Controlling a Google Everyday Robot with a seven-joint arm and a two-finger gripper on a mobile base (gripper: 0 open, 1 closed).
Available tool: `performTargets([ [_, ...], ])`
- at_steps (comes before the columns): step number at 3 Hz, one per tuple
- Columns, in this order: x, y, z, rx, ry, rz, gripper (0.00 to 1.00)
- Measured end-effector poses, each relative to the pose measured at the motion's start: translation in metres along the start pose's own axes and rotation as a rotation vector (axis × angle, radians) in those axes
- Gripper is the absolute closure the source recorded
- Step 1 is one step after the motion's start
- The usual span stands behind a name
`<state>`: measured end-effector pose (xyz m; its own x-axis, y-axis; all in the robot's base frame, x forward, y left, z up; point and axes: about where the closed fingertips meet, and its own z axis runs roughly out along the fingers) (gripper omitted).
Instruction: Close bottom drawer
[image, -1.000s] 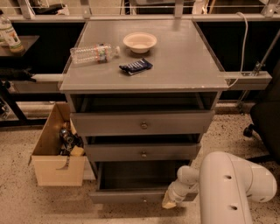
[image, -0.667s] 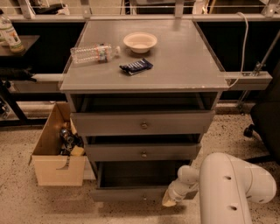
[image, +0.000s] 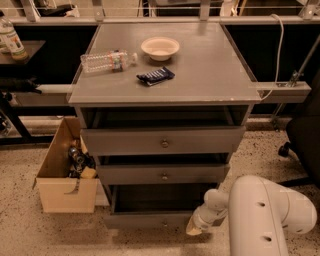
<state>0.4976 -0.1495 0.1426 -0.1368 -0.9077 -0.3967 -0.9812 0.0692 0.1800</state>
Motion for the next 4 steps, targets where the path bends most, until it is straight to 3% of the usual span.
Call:
performTargets([
  [1, 0.0000, 0.0000, 0.0000, 0.000, 0.000, 0.000, 0.51],
  [3, 0.0000, 0.0001, 0.0001, 0.000, 0.000, 0.000, 0.04],
  [4, 0.0000, 0.0001, 0.0001, 0.000, 0.000, 0.000, 0.00],
])
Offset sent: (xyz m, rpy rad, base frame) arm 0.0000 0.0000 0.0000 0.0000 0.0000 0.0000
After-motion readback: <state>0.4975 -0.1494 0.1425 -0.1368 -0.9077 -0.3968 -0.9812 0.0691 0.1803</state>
